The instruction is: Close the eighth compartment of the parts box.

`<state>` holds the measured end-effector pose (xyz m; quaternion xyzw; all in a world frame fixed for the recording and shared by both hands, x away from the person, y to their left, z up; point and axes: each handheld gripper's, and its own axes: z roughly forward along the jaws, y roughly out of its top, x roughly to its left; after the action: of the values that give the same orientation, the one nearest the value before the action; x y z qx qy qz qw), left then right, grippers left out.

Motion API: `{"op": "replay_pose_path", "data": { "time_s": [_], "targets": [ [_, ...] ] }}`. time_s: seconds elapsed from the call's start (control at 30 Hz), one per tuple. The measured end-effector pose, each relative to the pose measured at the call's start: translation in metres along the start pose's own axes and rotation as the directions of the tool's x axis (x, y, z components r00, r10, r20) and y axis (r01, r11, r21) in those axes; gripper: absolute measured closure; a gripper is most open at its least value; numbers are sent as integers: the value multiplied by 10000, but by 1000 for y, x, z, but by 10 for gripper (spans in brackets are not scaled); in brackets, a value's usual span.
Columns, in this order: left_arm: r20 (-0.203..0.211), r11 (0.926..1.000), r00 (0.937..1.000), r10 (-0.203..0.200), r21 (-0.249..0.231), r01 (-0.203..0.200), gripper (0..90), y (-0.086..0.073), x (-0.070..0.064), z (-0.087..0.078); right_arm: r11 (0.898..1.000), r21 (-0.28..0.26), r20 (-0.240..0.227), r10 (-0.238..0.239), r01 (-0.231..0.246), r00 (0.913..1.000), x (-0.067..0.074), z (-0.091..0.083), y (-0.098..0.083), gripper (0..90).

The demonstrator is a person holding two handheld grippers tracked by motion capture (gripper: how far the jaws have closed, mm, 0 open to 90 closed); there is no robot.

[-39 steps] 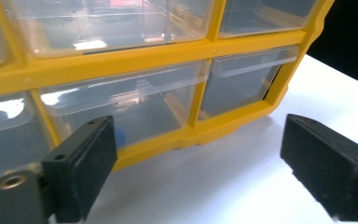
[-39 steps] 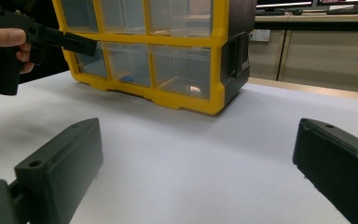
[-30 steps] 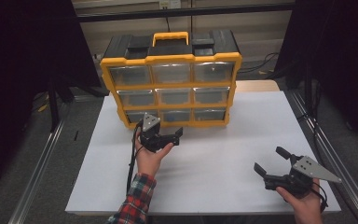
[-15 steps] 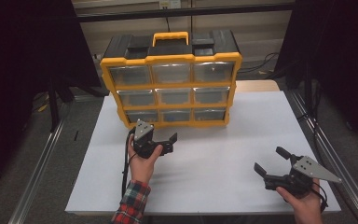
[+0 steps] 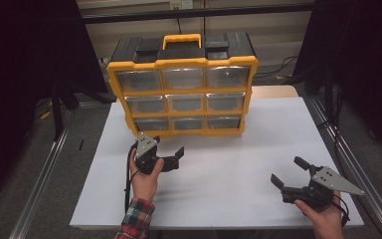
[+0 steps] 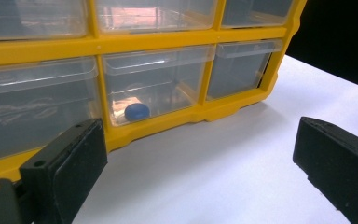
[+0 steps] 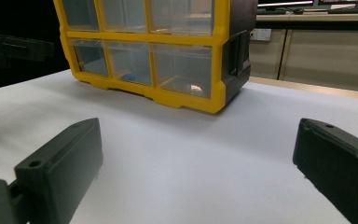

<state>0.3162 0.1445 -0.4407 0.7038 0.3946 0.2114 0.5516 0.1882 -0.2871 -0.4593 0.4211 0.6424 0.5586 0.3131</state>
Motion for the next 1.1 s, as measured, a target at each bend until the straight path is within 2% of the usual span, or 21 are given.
{"op": "replay_pose_path", "data": {
  "time_s": [0.1,0.4,0.43,0.5,0.57,0.7,1.1],
  "targets": [
    [-57,9999,9999,135,22,-135,26,-2,2,-4,10000,-28,-14,-26,26,10000,0,0,0,10],
    [97,9999,9999,116,10,-116,26,-7,8,-13,10000,-27,-50,-39,39,10000,1,0,0,9],
    [15,9999,9999,104,-2,-104,26,-8,8,-14,10000,-24,-48,-50,49,10000,1,0,0,9],
    [170,9999,9998,112,-46,-111,26,-9,10,-16,10000,-24,-39,-50,50,10000,1,0,0,9],
    [104,10000,9999,31,-64,-30,26,-10,11,-18,10000,-26,-43,-49,49,10000,1,0,0,9],
    [66,9999,9999,158,-11,-158,25,-10,13,-21,10000,-40,-65,-45,45,10000,0,-1,0,9],
    [74,9992,9996,286,-271,-284,24,-13,20,-35,10000,-78,-74,-51,51,10000,0,0,0,9]
  ]
}}
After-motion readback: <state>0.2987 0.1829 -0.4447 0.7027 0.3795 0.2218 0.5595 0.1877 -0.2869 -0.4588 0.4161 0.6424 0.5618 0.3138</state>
